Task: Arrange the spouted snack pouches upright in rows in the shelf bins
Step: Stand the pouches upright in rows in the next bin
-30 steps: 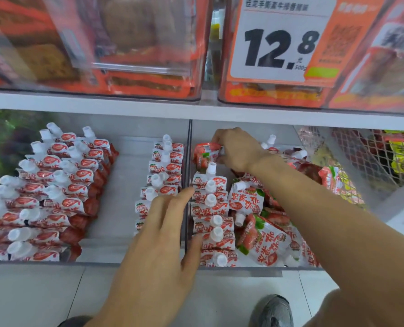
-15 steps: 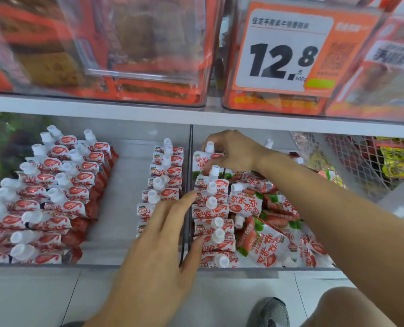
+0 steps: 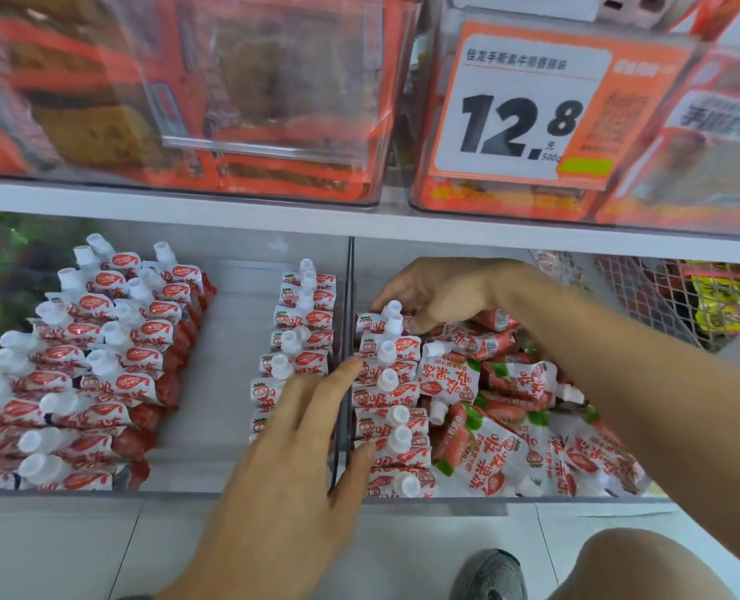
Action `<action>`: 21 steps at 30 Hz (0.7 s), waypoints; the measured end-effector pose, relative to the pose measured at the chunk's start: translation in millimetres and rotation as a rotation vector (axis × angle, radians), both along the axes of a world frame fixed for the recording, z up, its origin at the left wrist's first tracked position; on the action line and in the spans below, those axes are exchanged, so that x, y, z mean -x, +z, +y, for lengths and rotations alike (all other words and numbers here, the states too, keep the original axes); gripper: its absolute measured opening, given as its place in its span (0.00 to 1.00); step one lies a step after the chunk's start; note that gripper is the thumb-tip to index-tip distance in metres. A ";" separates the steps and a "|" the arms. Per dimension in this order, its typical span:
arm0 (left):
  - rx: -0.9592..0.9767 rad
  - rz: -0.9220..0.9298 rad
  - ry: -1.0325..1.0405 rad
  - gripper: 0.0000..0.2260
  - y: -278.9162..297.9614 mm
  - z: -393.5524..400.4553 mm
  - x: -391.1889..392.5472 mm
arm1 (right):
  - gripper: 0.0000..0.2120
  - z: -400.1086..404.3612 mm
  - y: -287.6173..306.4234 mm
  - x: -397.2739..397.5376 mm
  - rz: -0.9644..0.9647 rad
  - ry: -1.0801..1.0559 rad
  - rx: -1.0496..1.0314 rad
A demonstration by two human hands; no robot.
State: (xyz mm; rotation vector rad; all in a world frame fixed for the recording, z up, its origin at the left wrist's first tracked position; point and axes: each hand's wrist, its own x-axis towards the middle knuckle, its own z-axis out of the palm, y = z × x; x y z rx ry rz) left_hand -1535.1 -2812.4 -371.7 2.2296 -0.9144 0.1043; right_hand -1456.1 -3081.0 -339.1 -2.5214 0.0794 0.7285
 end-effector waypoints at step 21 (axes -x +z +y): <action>-0.134 -0.030 0.081 0.24 27.7 -7.9 8.6 | 0.24 -14.8 8.9 97.9 -0.683 -0.249 0.296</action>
